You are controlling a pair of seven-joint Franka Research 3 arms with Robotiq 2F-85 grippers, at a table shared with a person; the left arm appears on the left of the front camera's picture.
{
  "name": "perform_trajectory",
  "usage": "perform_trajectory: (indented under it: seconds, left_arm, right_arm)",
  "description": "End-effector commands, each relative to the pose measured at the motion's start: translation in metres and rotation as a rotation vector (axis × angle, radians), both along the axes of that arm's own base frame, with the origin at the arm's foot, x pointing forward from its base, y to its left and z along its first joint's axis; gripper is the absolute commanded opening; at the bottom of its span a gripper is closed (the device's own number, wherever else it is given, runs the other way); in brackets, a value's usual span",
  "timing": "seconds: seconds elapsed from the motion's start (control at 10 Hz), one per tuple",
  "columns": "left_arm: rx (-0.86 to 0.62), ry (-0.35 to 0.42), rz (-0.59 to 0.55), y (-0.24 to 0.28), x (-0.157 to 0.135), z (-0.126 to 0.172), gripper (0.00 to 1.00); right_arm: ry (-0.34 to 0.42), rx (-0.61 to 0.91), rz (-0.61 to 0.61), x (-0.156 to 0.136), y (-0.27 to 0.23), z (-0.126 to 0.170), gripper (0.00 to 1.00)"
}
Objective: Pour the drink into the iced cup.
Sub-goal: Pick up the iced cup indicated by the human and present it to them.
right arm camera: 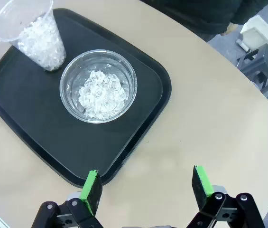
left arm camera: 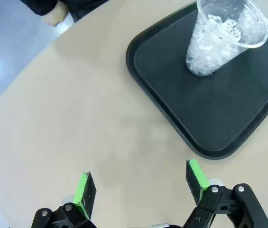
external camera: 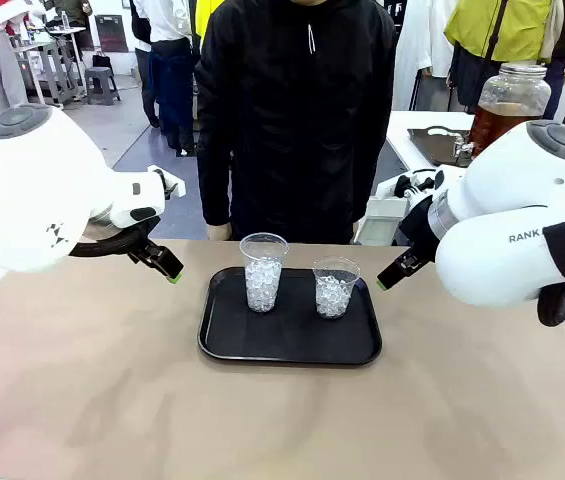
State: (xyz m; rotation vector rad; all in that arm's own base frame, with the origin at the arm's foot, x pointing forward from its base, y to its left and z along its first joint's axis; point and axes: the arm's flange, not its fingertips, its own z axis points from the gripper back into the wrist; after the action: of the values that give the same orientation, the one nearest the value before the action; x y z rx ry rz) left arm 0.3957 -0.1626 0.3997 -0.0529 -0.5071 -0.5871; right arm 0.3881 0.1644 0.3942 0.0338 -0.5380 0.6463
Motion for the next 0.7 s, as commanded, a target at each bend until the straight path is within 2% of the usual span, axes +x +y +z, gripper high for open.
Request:
perform_trajectory:
  seconds: [0.0, 0.6]
  left_arm:
    - [0.005, 0.001, -0.003, 0.0011, -0.0018, 0.0029, 1.0]
    - [0.005, 0.001, -0.003, 0.0011, -0.0018, 0.0029, 1.0]
  right_arm:
    - [-0.005, 0.001, -0.001, -0.0002, -0.0006, 0.0027, 1.0]
    - [-0.005, 0.001, -0.001, -0.0002, -0.0006, 0.0027, 1.0]
